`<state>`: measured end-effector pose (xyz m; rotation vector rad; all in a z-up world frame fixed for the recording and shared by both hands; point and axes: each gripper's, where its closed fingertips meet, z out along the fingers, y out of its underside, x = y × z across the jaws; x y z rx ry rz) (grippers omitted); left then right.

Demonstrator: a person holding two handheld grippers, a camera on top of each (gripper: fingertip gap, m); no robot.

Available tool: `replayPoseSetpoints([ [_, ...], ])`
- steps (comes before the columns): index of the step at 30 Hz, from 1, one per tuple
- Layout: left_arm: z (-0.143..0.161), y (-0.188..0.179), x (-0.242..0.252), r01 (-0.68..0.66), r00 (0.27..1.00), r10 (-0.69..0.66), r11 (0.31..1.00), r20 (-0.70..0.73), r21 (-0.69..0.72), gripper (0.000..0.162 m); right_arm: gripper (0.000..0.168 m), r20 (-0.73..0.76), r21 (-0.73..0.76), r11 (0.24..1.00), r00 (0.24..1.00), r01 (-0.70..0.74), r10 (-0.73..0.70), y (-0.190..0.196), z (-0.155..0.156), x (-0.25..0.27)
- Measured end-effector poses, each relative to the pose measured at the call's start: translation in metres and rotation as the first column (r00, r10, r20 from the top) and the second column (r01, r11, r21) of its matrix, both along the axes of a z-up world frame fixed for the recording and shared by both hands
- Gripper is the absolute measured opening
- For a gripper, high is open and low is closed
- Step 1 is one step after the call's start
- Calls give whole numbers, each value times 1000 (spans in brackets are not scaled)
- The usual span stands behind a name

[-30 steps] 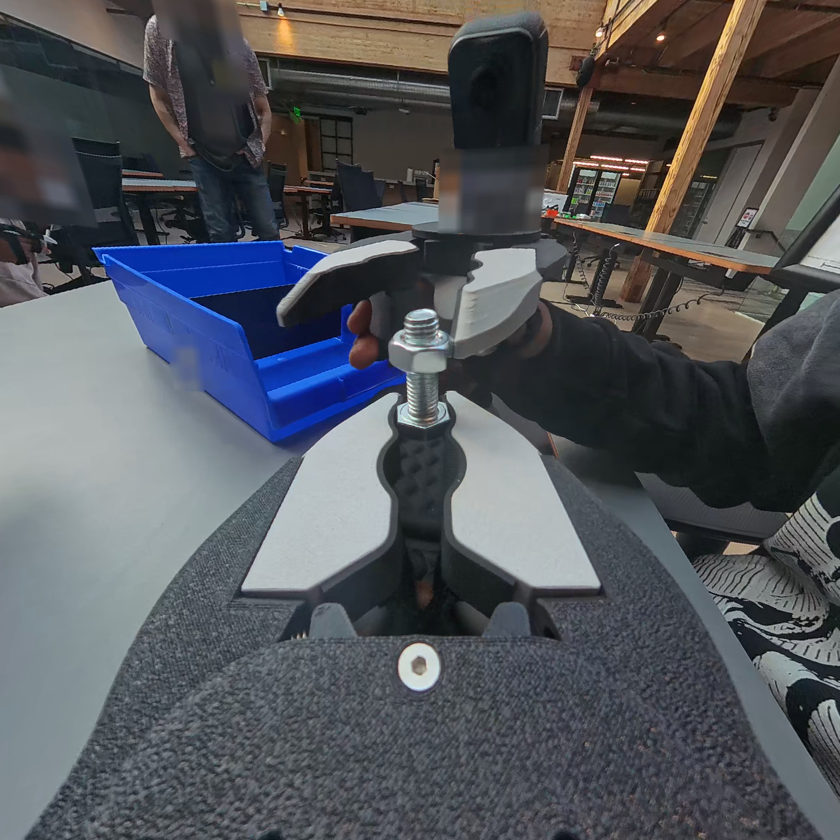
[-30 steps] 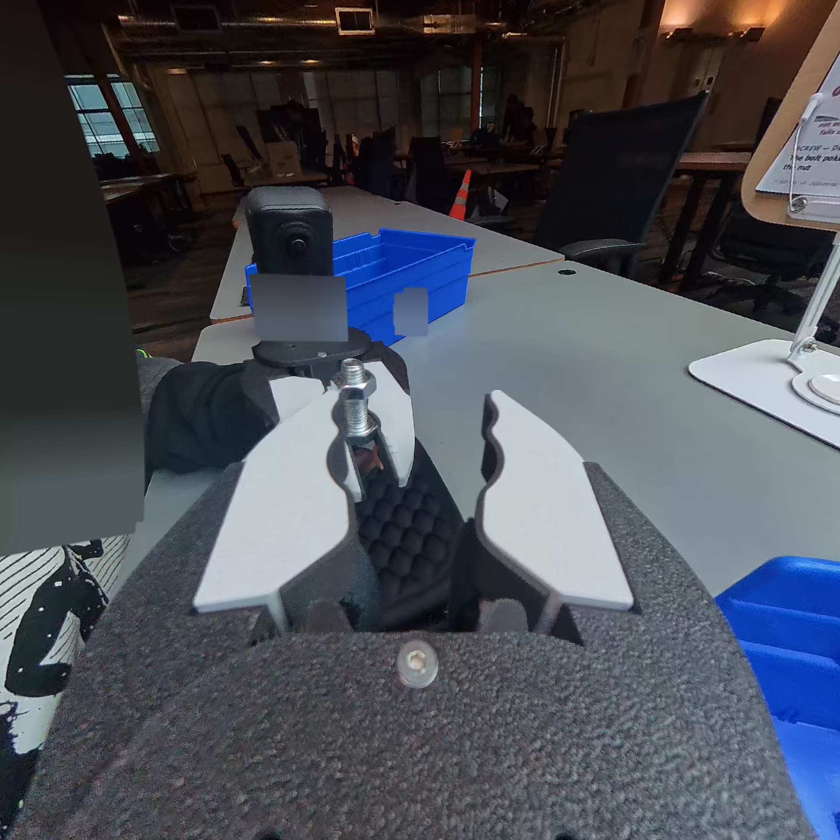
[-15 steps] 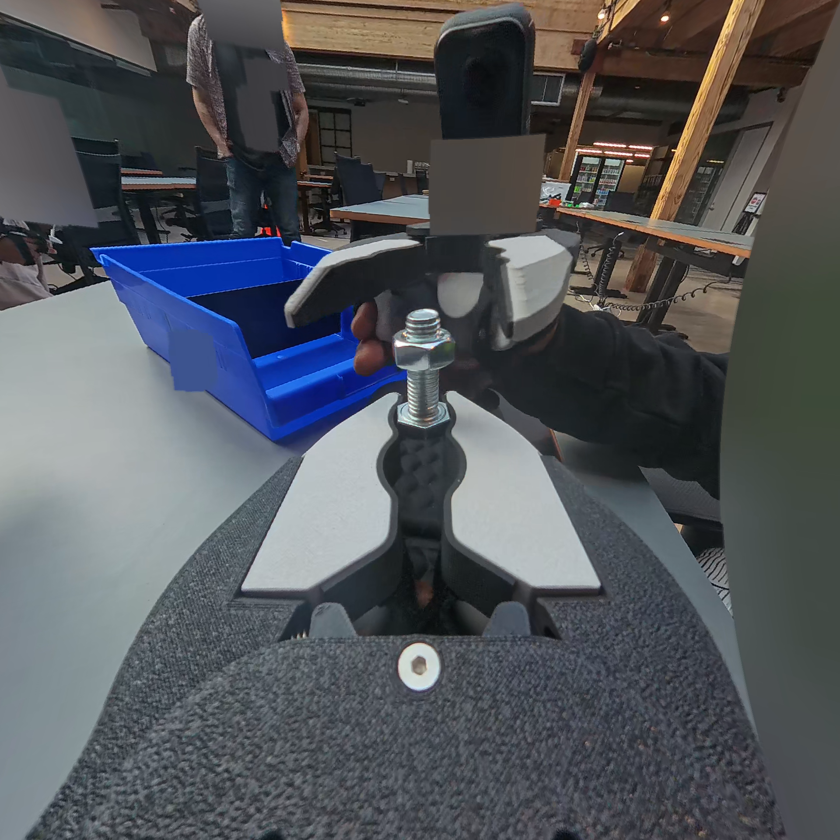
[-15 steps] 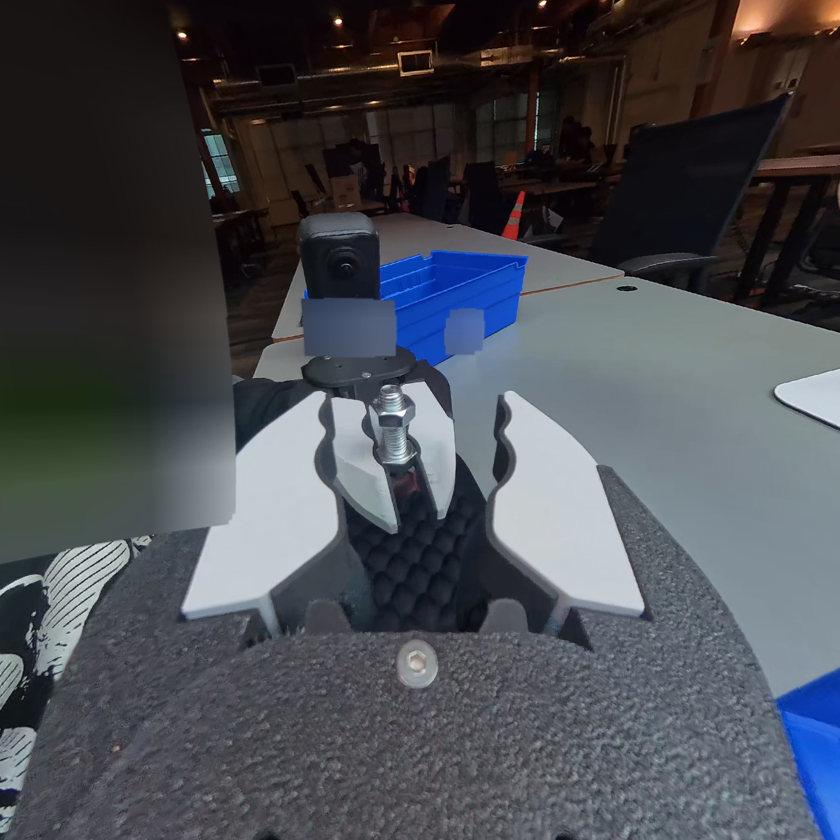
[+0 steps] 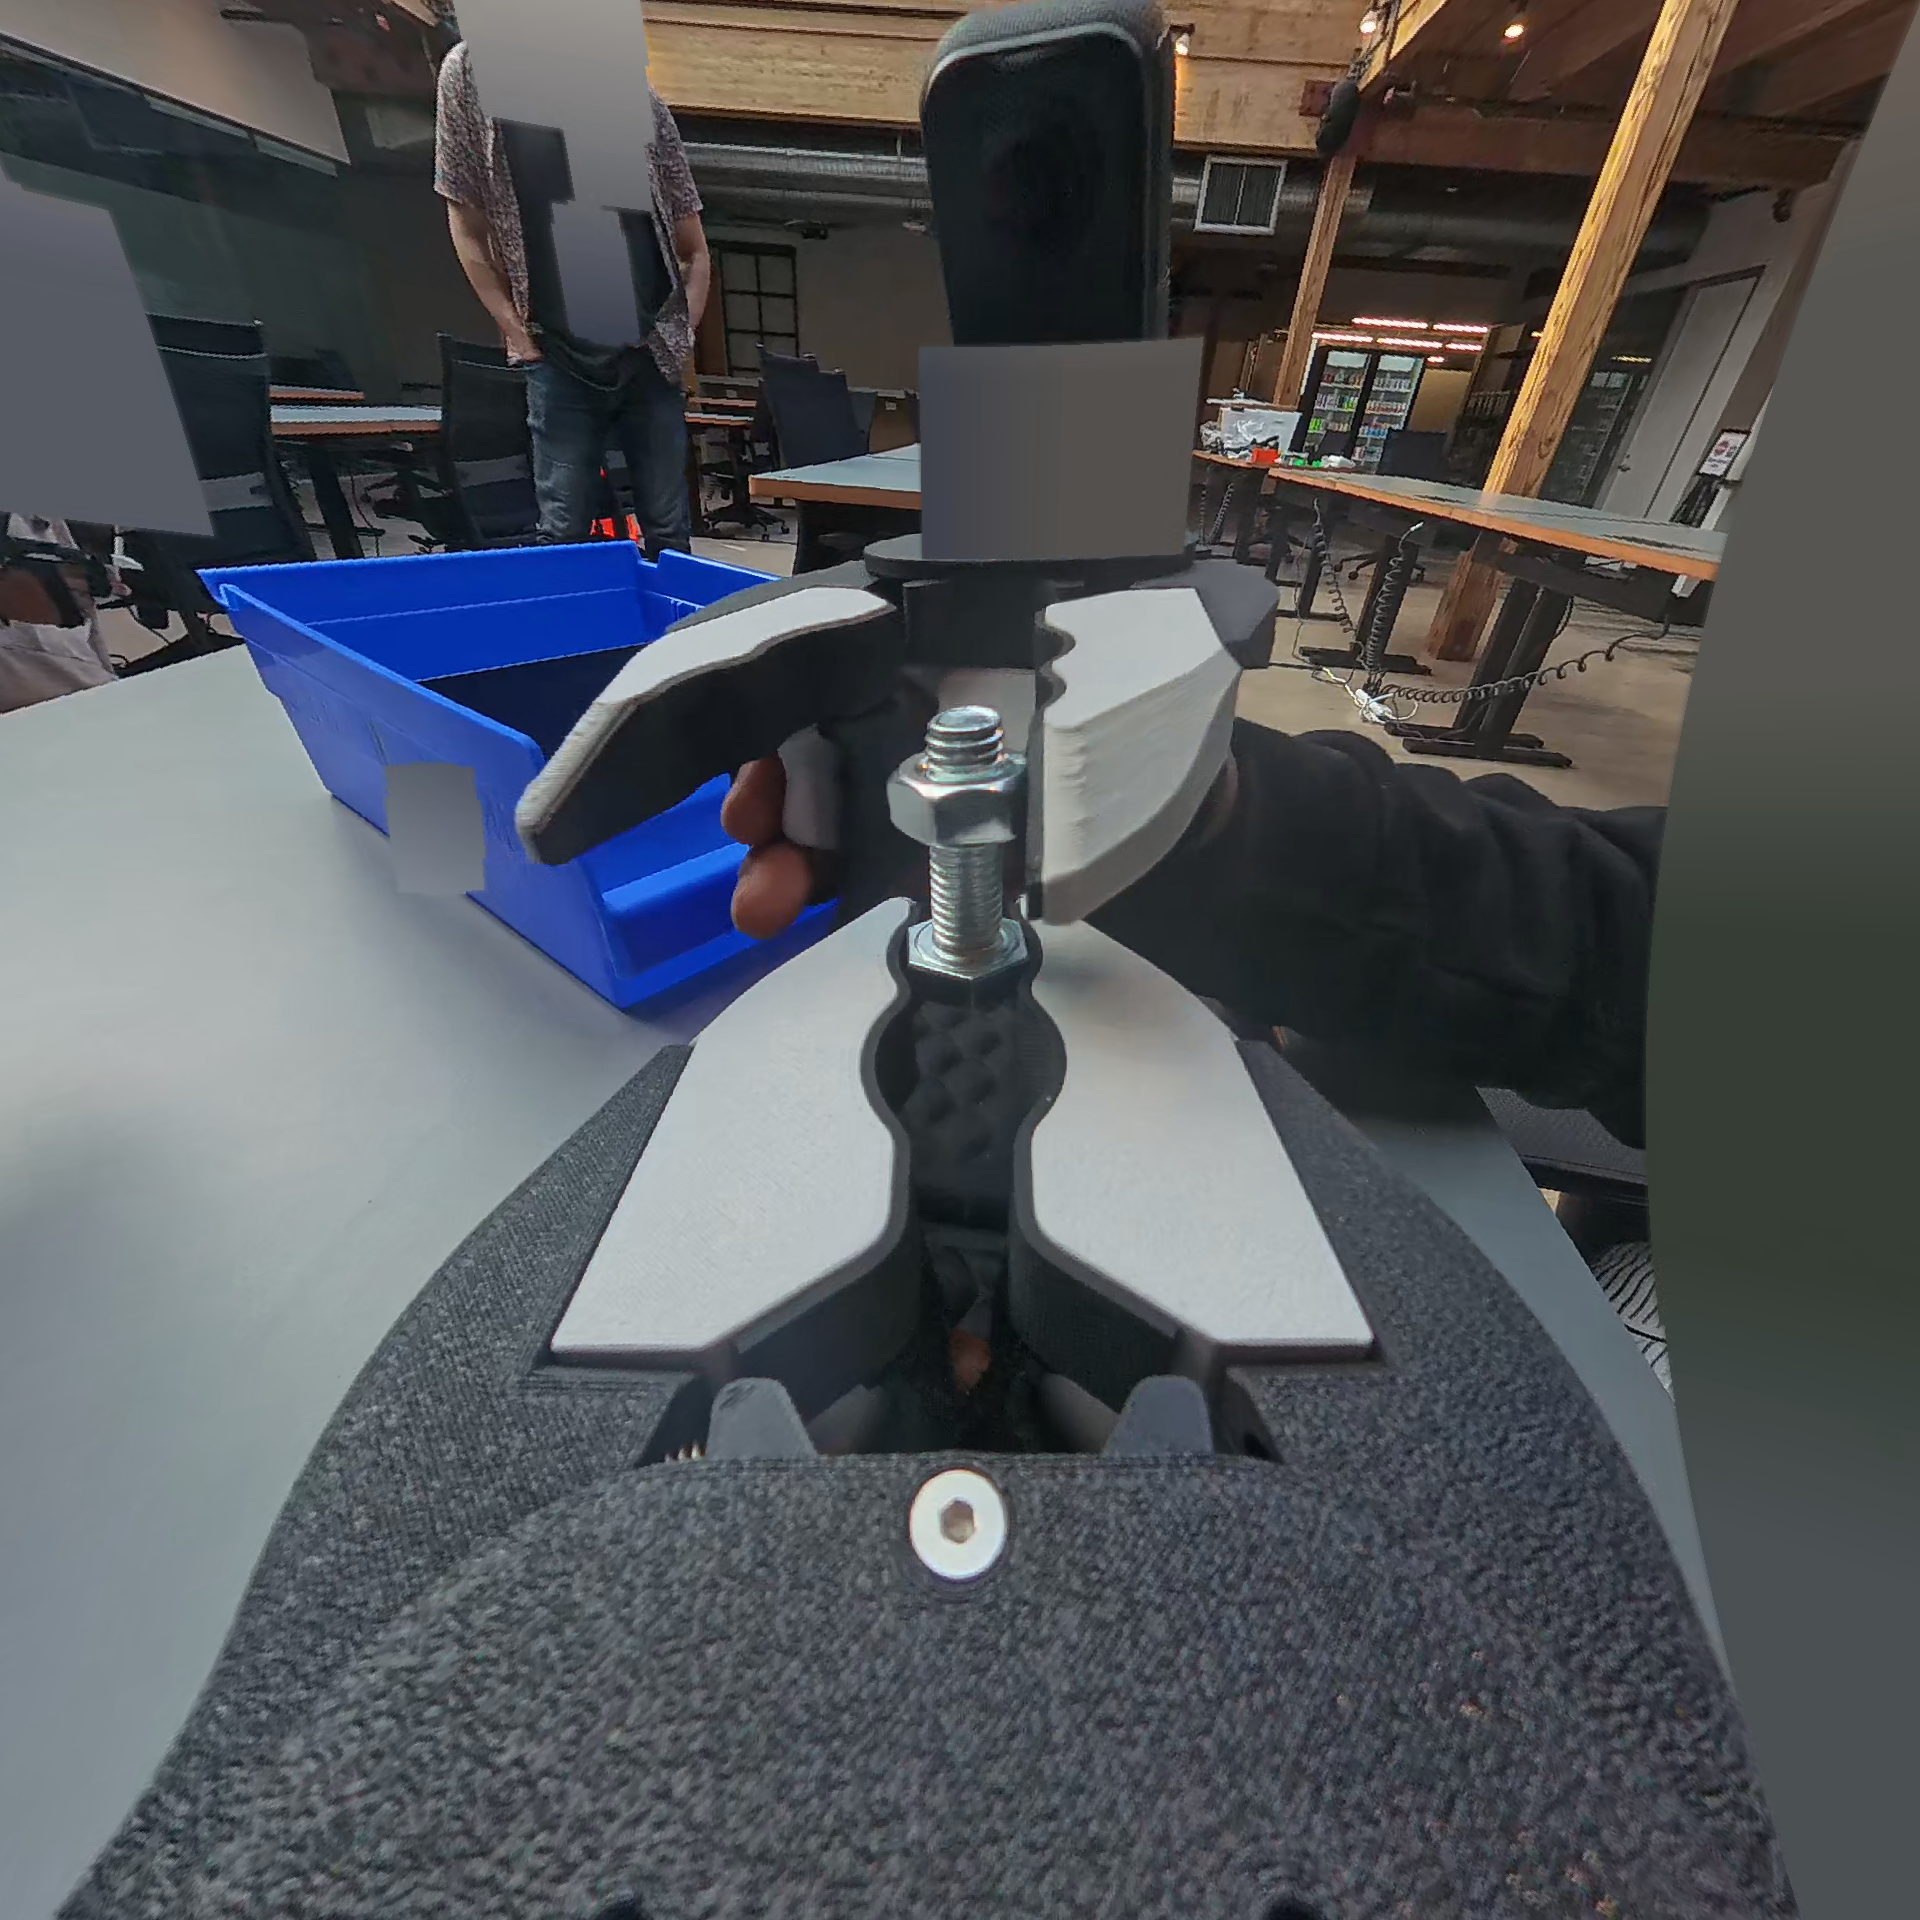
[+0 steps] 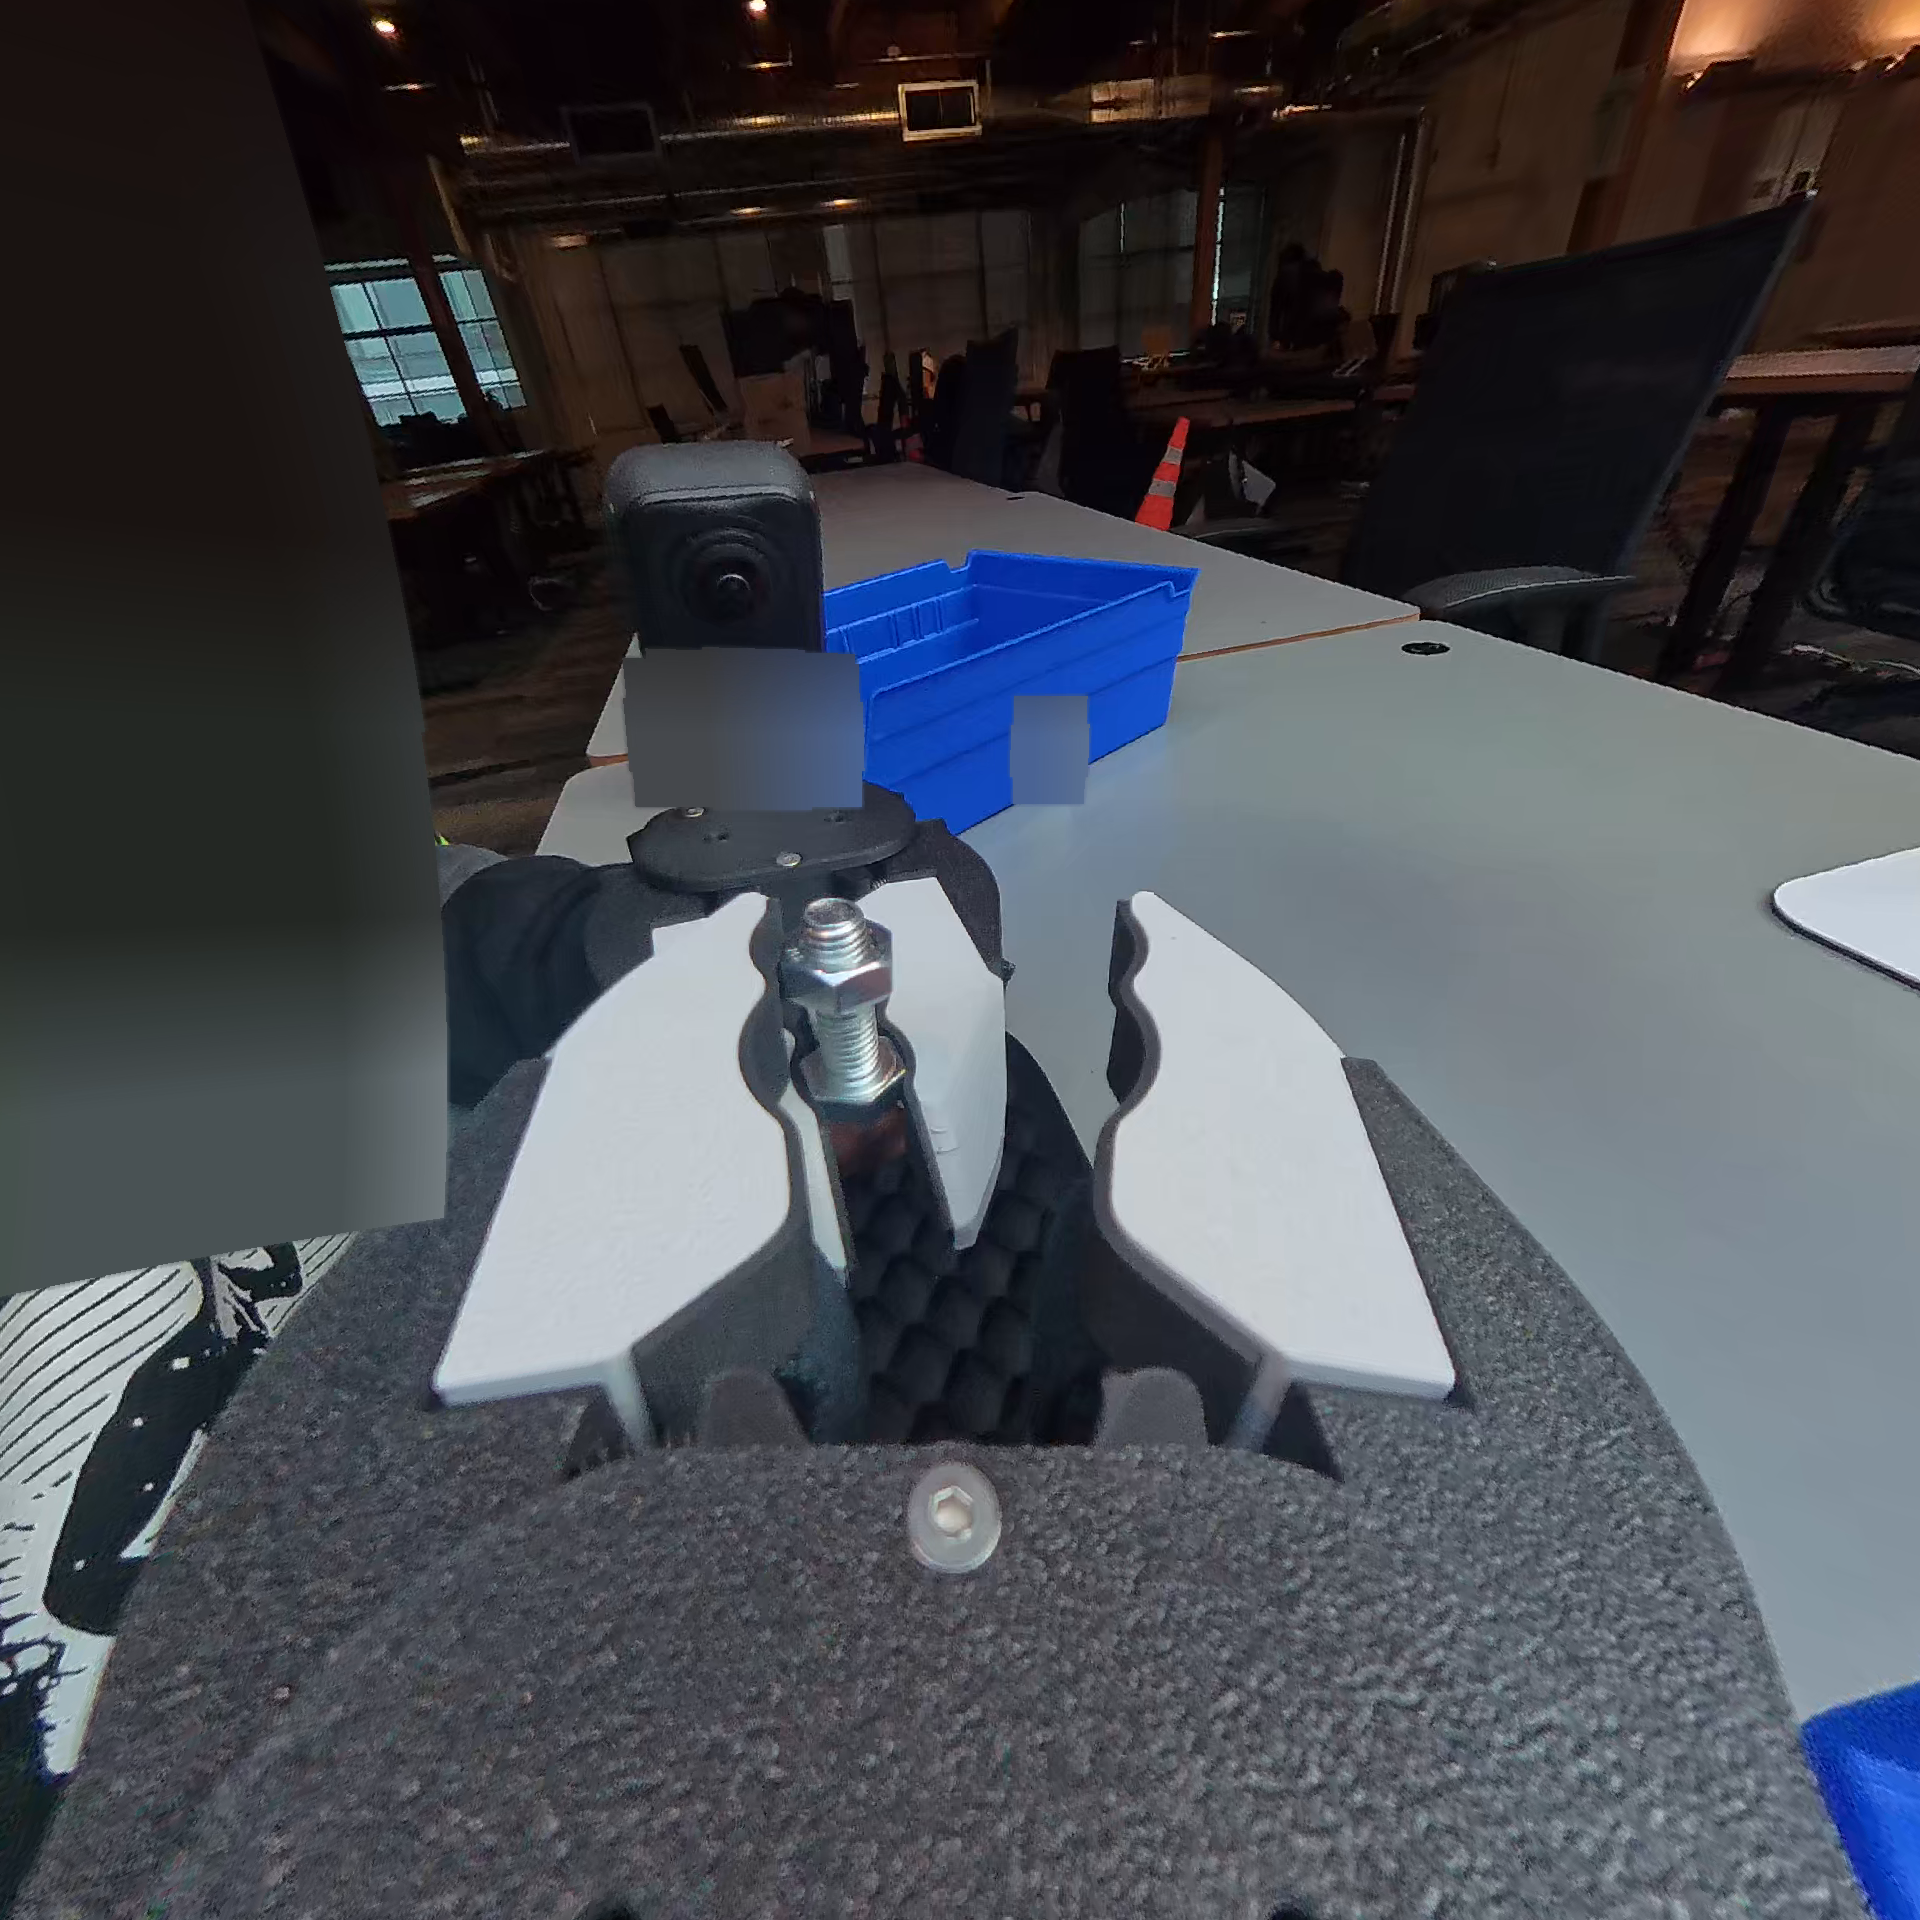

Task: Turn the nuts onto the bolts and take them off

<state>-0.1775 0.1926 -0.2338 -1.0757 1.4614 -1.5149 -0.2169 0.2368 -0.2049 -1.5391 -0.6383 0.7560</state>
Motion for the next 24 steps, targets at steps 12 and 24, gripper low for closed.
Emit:
replayPoseSetpoints([
  [12,1,1,0,-1,1000,1,1000,5,-6,14,24,-4,53,998,999,36,-35,-16,4,30],
  [24,0,0,0,-5,1000,5,1000,1,1,14,61,-19,42,998,999,-46,47,-16,7,4],
])
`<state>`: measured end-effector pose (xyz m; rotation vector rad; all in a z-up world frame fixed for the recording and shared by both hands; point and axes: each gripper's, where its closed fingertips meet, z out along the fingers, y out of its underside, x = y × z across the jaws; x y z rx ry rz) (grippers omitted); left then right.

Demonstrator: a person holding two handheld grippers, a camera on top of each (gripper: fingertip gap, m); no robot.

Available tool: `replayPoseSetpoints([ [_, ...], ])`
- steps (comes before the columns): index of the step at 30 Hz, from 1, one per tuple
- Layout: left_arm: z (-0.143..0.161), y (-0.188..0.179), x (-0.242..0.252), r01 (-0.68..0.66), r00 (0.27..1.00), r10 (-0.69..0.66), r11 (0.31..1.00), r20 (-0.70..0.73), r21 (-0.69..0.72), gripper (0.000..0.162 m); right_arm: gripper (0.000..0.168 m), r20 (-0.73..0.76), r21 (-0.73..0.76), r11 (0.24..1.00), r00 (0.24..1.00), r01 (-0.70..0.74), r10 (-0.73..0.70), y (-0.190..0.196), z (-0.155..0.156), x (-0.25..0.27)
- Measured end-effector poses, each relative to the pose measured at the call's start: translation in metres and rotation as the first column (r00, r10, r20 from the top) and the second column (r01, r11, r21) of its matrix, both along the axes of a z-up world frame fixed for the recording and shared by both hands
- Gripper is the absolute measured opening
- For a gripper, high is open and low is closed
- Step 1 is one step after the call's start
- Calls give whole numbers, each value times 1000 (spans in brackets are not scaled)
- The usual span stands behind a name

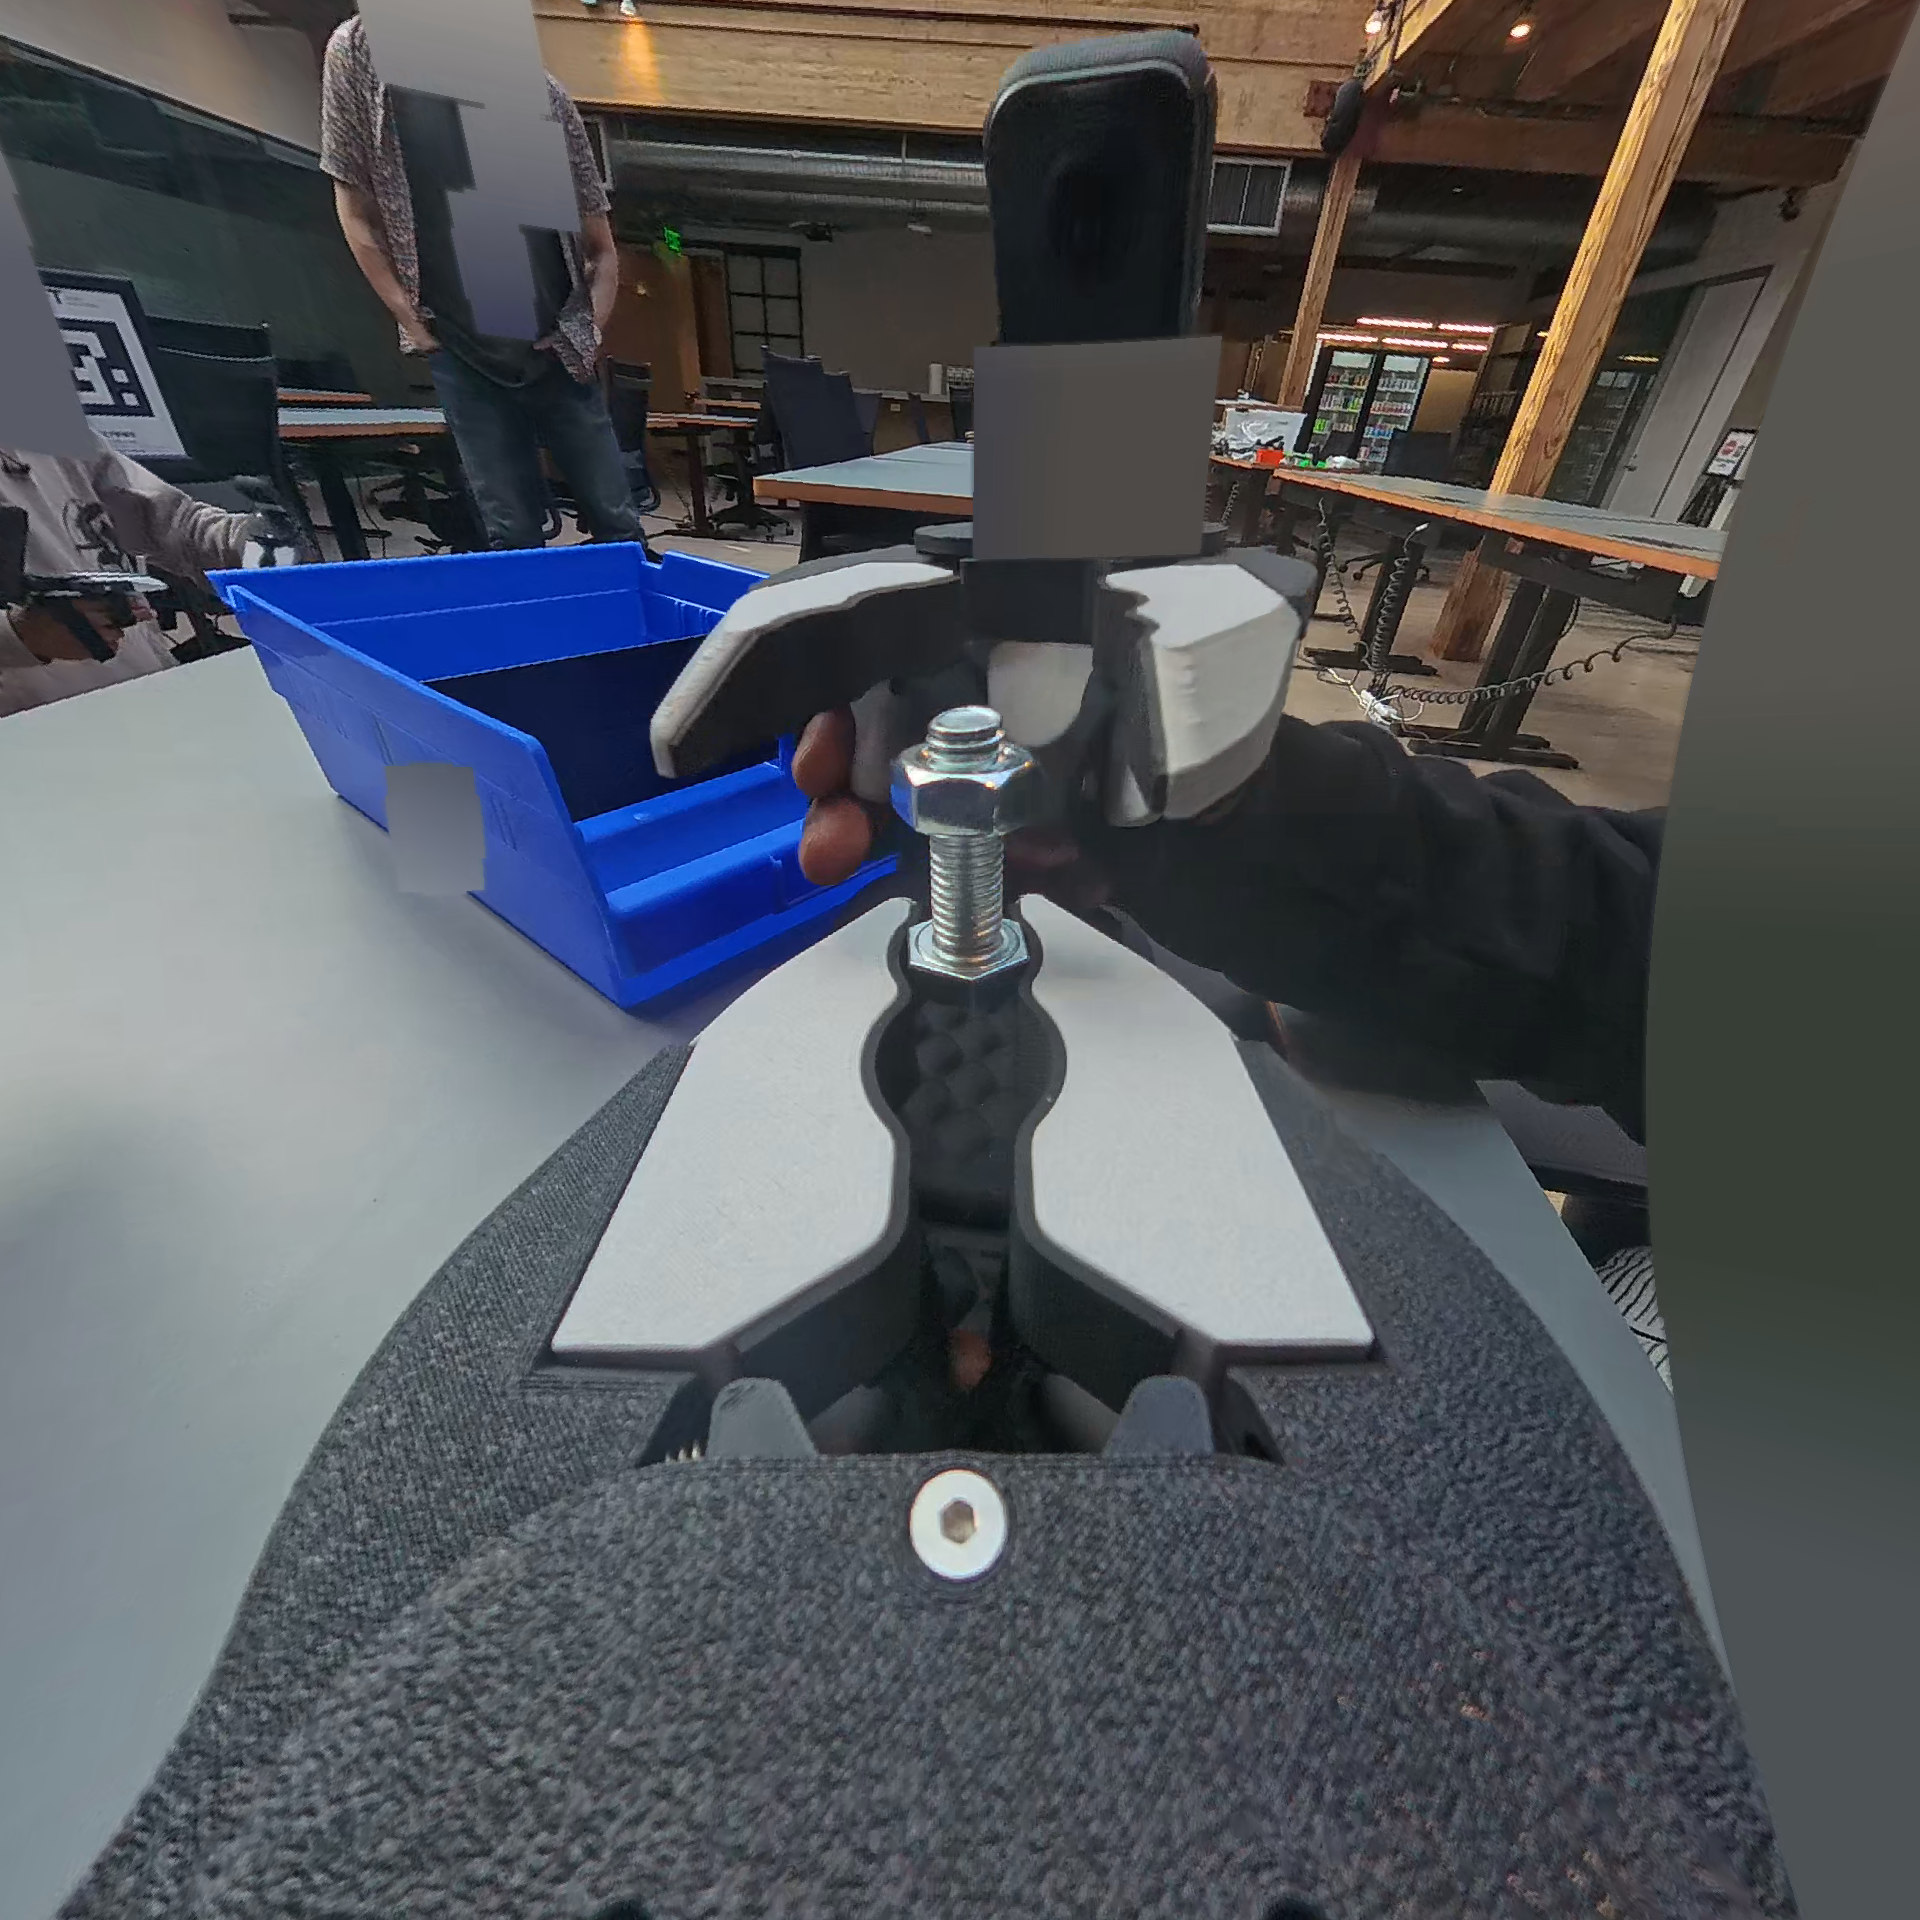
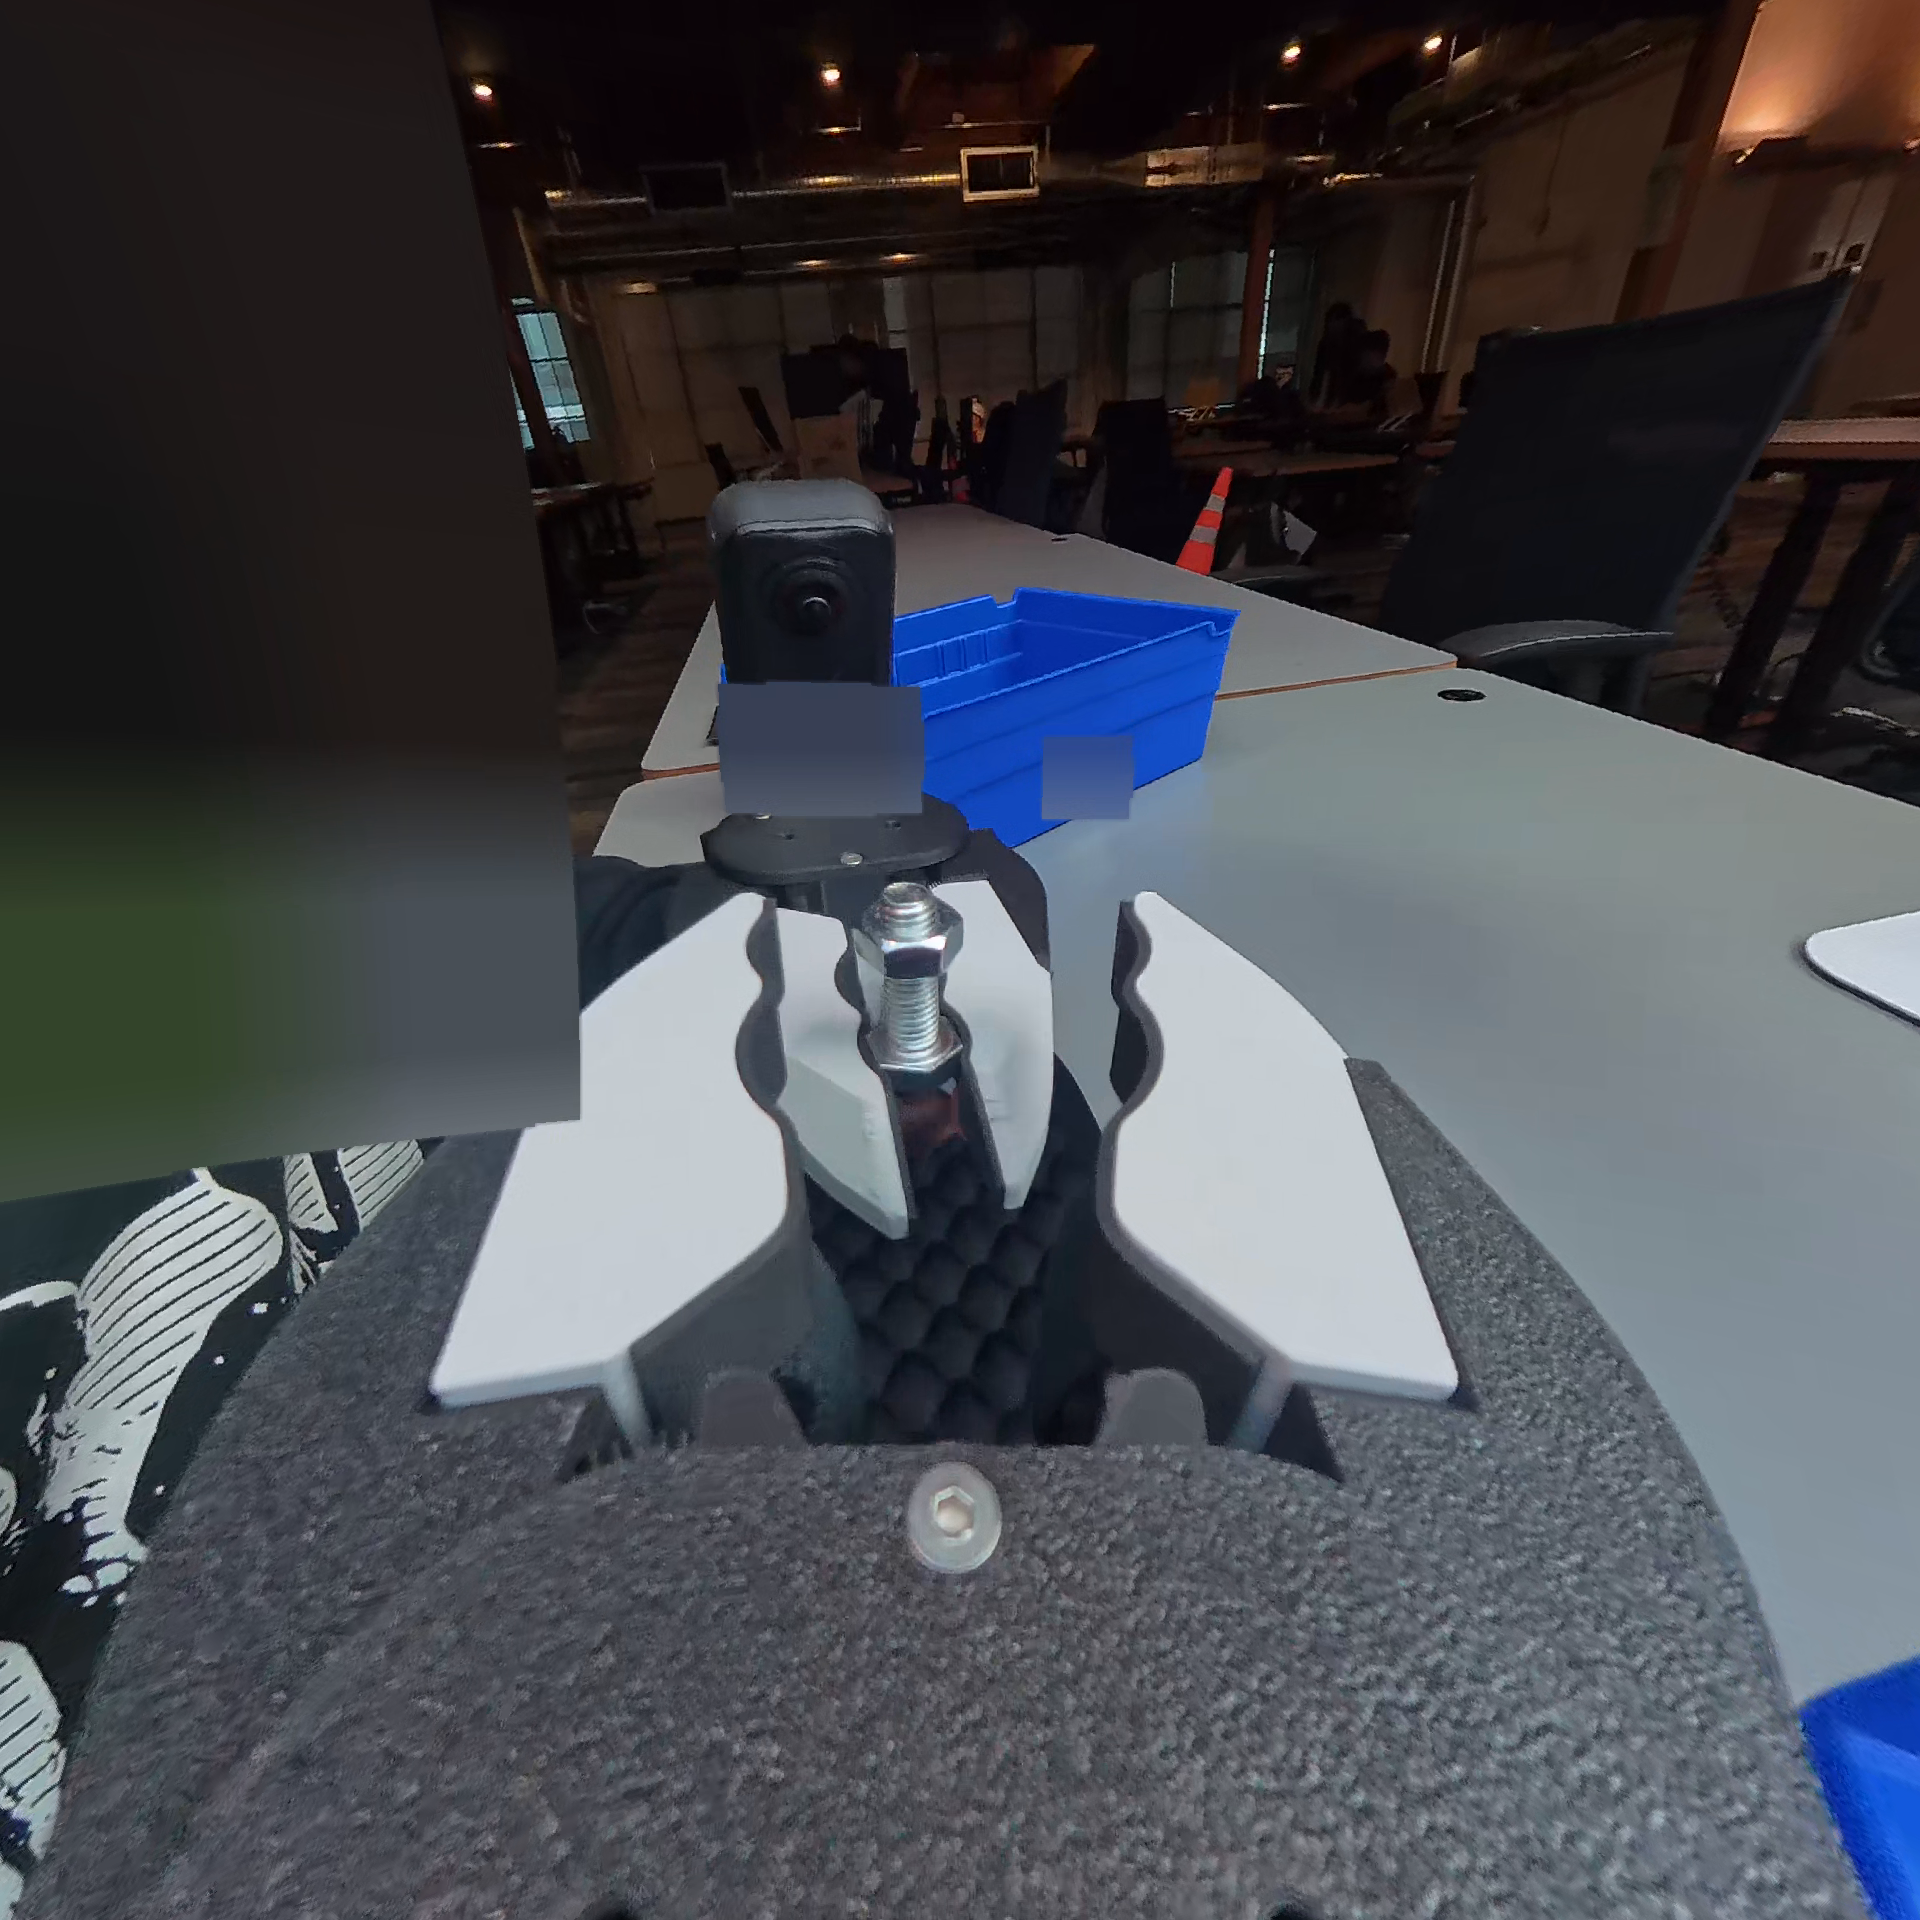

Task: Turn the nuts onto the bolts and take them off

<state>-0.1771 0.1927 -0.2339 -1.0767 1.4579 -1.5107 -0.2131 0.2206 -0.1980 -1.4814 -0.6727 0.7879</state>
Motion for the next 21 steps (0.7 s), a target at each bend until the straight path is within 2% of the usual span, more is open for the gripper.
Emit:
replayPoseSetpoints([
  [8,0,-1,0,3,1000,-3,1000,0,6,14,58,27,-23,1000,1000,0,1,14,-8,-18],
  [18,0,0,0,3,1000,-3,1000,3,2,14,51,3,2,999,999,35,-35,5,-3,7],
  [21,1,0,0,3,1000,-3,1000,5,-1,14,44,11,20,999,999,41,-42,-1,-2,14],
])
